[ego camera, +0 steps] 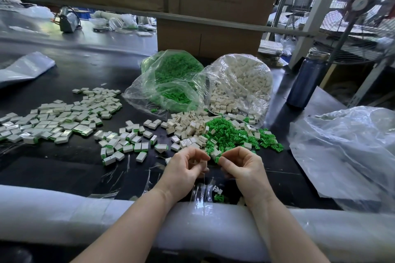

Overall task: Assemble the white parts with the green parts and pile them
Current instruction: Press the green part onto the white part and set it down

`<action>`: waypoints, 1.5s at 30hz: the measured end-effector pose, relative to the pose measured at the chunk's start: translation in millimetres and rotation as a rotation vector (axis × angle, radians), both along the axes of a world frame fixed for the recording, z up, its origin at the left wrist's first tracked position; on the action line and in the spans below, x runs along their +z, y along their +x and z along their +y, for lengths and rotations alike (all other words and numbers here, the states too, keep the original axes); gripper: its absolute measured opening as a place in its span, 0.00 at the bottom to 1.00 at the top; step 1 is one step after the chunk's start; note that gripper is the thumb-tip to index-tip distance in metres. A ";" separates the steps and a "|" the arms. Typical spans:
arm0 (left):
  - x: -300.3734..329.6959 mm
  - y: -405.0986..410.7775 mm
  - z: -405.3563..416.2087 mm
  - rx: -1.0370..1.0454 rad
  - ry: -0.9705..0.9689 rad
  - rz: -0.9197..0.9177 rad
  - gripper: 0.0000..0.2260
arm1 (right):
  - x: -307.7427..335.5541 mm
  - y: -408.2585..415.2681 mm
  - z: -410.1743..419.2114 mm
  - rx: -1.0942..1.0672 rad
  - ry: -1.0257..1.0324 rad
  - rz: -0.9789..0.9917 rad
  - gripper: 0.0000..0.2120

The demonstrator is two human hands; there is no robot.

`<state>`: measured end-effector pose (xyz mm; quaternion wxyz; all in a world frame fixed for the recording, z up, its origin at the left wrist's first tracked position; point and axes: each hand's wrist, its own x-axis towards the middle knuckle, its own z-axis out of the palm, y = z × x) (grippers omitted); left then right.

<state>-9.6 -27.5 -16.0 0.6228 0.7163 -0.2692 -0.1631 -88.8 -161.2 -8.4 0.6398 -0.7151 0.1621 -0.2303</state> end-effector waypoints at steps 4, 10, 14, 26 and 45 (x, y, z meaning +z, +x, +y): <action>0.3 -0.3 0.3 -0.022 0.018 -0.036 0.07 | 0.4 0.0 0.4 0.044 0.006 0.000 0.04; 0.4 1.1 -0.9 -0.040 0.037 -0.019 0.05 | -0.2 0.6 -0.3 0.077 -0.014 0.003 0.04; 0.9 2.0 0.7 -0.032 0.027 0.000 0.04 | -1.6 1.7 -0.2 0.074 -0.031 0.016 0.05; 2.7 1.1 2.3 -0.038 -0.026 0.082 0.06 | -2.1 1.9 -0.9 0.027 -0.024 0.032 0.05; 7.1 -2.2 2.9 -0.045 -0.016 0.055 0.06 | -1.9 1.4 0.9 0.093 -0.104 0.026 0.05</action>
